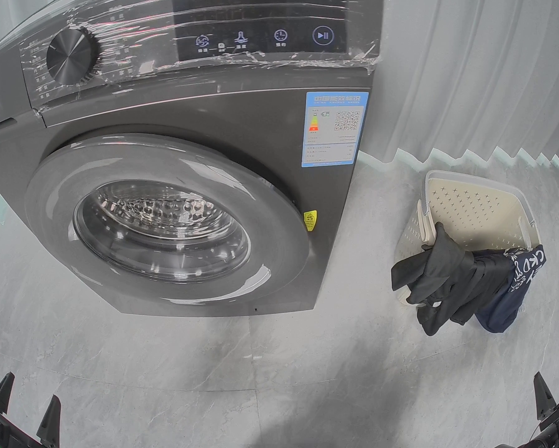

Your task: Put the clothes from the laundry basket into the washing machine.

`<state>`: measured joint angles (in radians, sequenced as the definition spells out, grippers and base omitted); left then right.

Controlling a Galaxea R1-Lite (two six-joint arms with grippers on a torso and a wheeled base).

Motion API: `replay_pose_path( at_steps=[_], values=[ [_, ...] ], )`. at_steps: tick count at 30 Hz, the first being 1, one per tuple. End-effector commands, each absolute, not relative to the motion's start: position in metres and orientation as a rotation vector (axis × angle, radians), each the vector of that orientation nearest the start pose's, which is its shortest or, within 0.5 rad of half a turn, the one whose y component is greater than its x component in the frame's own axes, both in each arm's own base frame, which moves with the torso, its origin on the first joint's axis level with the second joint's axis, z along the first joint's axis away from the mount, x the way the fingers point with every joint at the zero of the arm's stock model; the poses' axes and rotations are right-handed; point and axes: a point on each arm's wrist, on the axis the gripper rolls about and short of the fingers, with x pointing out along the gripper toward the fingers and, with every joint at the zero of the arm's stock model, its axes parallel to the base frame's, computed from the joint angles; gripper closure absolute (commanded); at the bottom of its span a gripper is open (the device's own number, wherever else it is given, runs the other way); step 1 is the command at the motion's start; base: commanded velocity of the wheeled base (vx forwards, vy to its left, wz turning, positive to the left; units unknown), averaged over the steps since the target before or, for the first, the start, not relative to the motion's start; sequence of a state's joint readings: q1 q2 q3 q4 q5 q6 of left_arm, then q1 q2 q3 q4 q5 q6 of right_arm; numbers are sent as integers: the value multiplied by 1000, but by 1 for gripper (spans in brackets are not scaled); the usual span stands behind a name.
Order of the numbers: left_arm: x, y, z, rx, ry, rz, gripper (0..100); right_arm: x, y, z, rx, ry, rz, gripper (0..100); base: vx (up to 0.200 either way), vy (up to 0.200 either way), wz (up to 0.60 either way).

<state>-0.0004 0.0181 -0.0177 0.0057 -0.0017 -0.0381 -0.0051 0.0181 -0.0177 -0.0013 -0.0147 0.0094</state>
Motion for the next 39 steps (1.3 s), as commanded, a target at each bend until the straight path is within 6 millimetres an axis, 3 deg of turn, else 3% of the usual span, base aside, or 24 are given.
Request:
replay_pose_path(
  at_steps=[1, 5, 11, 23, 32, 39],
  values=[
    [-22, 0, 76, -38, 14, -1, 0, -22, 0, 76, 9, 5, -21, 0, 0, 0, 0],
    [-22, 0, 76, -38, 14, -1, 0, -22, 0, 76, 9, 5, -21, 0, 0, 0, 0],
    [-22, 0, 76, -38, 14, -3, 0, -22, 0, 76, 11, 4, -20, 0, 0, 0, 600],
    [-22, 0, 76, -38, 14, -3, 0, -22, 0, 76, 9, 5, -18, 0, 0, 0, 0],
    [-22, 0, 76, -38, 14, -3, 0, -22, 0, 76, 9, 5, -18, 0, 0, 200, 0],
    [-22, 0, 76, -38, 14, -1, 0, -22, 0, 76, 9, 5, -18, 0, 0, 0, 0]
  ],
)
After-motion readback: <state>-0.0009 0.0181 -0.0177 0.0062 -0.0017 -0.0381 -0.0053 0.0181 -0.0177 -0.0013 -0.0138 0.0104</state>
